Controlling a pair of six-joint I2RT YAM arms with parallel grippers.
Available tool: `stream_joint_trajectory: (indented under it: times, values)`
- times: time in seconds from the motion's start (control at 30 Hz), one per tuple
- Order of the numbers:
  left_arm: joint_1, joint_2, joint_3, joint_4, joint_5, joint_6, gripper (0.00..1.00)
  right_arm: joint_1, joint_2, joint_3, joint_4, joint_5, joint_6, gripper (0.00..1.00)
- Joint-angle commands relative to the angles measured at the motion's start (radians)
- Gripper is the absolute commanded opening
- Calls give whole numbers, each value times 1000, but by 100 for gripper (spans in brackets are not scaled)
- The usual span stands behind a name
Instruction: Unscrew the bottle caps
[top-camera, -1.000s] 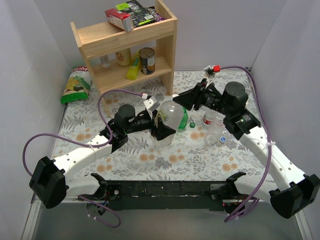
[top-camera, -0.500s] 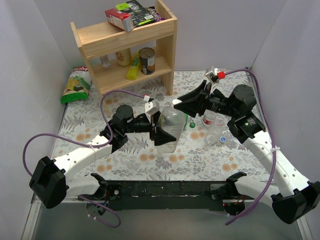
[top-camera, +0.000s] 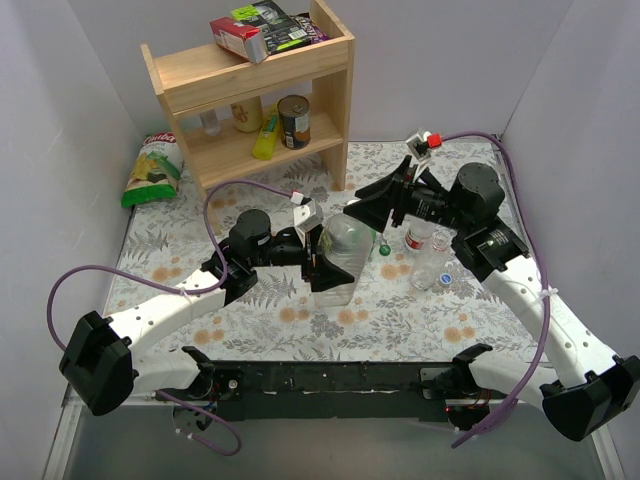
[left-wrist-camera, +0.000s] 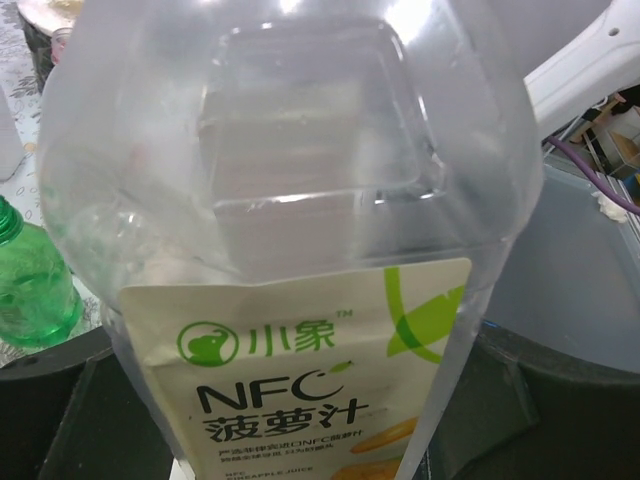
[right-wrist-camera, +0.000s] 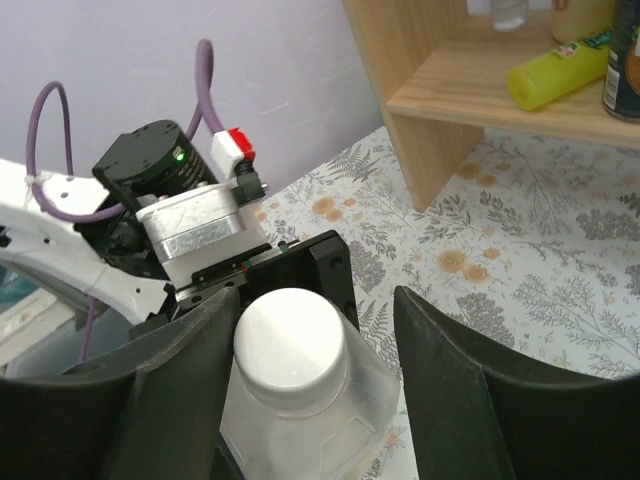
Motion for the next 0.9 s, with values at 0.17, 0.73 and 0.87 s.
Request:
stream_joint_trajectory:
  times: [0.17,0.73,0.87]
  values:
    - [-17,-30,60,-22,-117,42,31,0,-11,28,-80,217,104,77]
    - [-17,-19,81,-71,-185,47,31,7,8,-6,-11,138,151,38]
    - [-17,-25,81,-73,-182,51,31,7,13,-14,6,102,150,24]
